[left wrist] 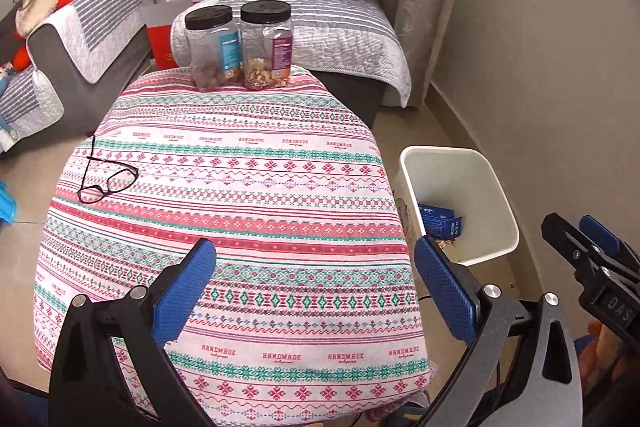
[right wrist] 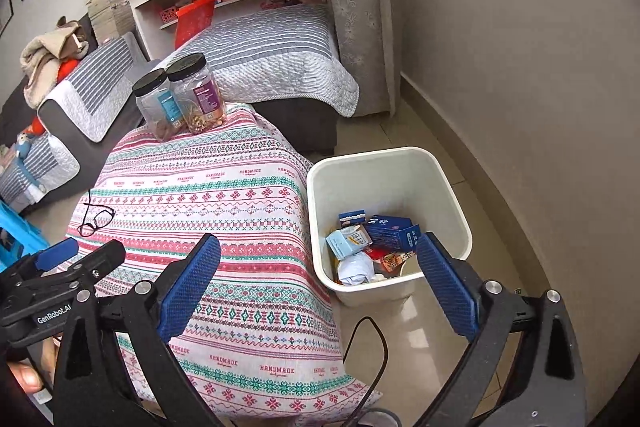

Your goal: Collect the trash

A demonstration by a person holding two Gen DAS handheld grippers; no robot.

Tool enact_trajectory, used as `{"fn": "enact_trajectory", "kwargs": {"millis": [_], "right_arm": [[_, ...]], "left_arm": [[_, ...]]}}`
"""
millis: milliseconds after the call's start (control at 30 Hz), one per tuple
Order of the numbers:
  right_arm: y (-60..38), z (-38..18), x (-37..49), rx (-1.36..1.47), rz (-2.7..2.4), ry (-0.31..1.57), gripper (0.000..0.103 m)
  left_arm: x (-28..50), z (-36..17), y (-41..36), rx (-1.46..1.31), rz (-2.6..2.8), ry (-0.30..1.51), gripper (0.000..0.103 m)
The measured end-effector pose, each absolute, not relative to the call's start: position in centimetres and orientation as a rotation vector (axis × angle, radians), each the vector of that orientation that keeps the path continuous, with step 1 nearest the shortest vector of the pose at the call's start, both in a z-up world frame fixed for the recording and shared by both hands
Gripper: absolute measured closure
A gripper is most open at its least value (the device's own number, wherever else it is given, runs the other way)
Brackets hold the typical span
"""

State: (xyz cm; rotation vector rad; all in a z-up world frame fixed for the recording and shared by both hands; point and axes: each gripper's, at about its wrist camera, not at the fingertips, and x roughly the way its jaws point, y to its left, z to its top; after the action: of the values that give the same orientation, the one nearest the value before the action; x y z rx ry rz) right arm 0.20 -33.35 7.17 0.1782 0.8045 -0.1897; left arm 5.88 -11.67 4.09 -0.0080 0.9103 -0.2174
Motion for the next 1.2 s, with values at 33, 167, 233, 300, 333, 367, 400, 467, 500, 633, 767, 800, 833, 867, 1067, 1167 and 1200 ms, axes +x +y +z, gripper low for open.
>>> {"fn": "enact_trajectory", "kwargs": {"millis": [33,167,233,300,333,367,400,467,500,633,767,800,833,867,1067,1167,1200], "right_arm": [[-32.7,7.1,-0.6,0.174,-0.194,0.793,0.007],[-30.5,6.5,-3.4,0.172,-0.225,0.763,0.007],[-29.5,6.1,-4.4,0.153,-0.239,0.760,0.007],[-28.7,5.9,-4.5,0.111,-0.253,0.761,0.007],[-28.3,5.9,-4.5,0.091,-0.263,0.757,0.007],[-28.0,5.9,-4.5,0.072,-0.277,0.748,0.007],[-27.7,6.0,-4.5,0.055,-0.292,0.734,0.007],[-27.1,6.2,-4.3,0.021,-0.307,0.713,0.007],[-26.9,6.1,-4.1,0.006,-0.305,0.713,0.007],[-26.6,5.7,-3.7,-0.012,-0.306,0.726,0.007],[-26.9,5.4,-3.7,-0.013,-0.318,0.739,0.007],[-27.0,5.4,-3.7,-0.007,-0.321,0.741,0.007],[-27.1,5.4,-3.7,-0.001,-0.321,0.742,0.007],[-27.1,5.3,-3.7,0.004,-0.321,0.743,0.007],[-27.1,4.9,-3.4,-0.006,-0.326,0.760,0.007],[-27.2,4.9,-3.5,-0.004,-0.329,0.759,0.007],[-27.3,4.9,-3.4,-0.002,-0.330,0.758,0.007]], "left_arm": [[5.1,4.0,-10.8,-0.004,-0.194,0.901,0.007],[3.5,3.1,-8.4,-0.024,-0.167,0.912,0.007],[3.0,2.9,-8.0,-0.028,-0.173,0.927,0.007],[2.4,3.0,-7.8,-0.015,-0.179,0.914,0.007],[2.0,3.2,-7.6,-0.008,-0.184,0.910,0.007],[1.8,3.3,-7.5,-0.003,-0.185,0.905,0.007],[1.6,3.3,-7.4,0.001,-0.186,0.898,0.007],[1.5,3.2,-7.1,0.002,-0.183,0.894,0.007],[1.6,3.1,-7.0,0.001,-0.176,0.894,0.007],[1.8,3.2,-6.8,-0.005,-0.171,0.887,0.007],[1.8,3.1,-7.1,-0.002,-0.177,0.889,0.007],[1.9,3.0,-7.1,-0.004,-0.181,0.892,0.007],[1.9,2.9,-7.2,-0.004,-0.184,0.896,0.007],[1.9,2.8,-7.4,-0.002,-0.188,0.897,0.007],[2.2,2.3,-7.8,0.003,-0.207,0.912,0.007],[2.3,2.2,-8.0,0.007,-0.208,0.911,0.007],[2.2,2.2,-8.1,0.012,-0.209,0.908,0.007]]}}
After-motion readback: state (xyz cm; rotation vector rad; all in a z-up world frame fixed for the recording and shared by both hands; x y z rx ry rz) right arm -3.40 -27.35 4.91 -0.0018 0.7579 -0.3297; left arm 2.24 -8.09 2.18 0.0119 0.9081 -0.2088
